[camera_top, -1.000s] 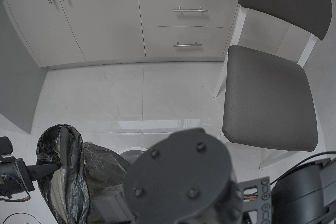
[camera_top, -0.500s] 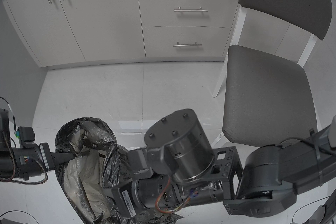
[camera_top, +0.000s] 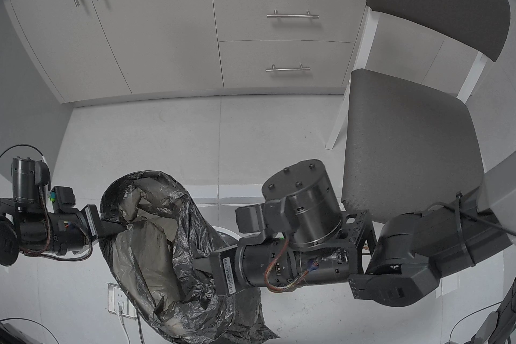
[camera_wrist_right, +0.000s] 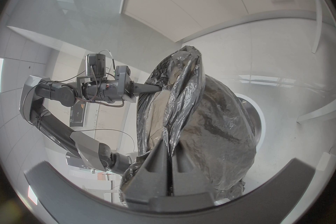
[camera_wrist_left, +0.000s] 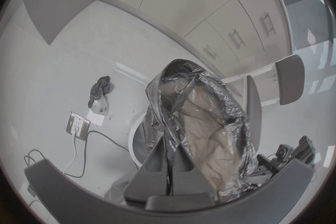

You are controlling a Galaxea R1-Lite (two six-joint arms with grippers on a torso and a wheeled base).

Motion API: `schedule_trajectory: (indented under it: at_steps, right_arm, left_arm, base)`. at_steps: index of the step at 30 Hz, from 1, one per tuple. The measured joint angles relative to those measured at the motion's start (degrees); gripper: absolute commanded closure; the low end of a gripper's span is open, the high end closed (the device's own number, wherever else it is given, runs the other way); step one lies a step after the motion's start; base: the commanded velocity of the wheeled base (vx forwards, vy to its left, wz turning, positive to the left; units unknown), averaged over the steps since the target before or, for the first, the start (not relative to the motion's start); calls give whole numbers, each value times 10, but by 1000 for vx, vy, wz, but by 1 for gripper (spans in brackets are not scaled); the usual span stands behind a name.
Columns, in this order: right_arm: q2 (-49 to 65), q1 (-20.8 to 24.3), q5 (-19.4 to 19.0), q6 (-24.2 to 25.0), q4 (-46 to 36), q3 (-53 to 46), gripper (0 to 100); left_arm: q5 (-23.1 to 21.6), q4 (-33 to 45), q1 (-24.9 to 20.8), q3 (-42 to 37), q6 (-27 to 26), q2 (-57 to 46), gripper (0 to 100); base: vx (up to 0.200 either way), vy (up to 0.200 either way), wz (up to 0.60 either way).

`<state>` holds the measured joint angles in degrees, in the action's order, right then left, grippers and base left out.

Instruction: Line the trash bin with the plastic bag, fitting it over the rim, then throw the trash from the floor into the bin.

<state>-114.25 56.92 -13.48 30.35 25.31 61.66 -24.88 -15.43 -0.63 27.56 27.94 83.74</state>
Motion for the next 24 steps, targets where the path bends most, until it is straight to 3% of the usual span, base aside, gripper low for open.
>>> schedule_trajectory:
  at_steps: [13, 20, 24]
  right_arm:
    - [-7, -26, 2, -5, 35, -33, 100]
    - [-39, -17, 41, -13, 65, -30, 100]
    - [-62, -14, 54, -21, 69, -22, 100]
  left_arm:
    - [61, -55, -39, 2, -62, 125, 100]
    - [152, -105, -43, 4, -143, 213, 100]
    - [176, -111, -44, 7, -201, 250, 100]
  base:
    - [0, 0, 0]
    - [0, 0, 0]
    - [0, 0, 0]
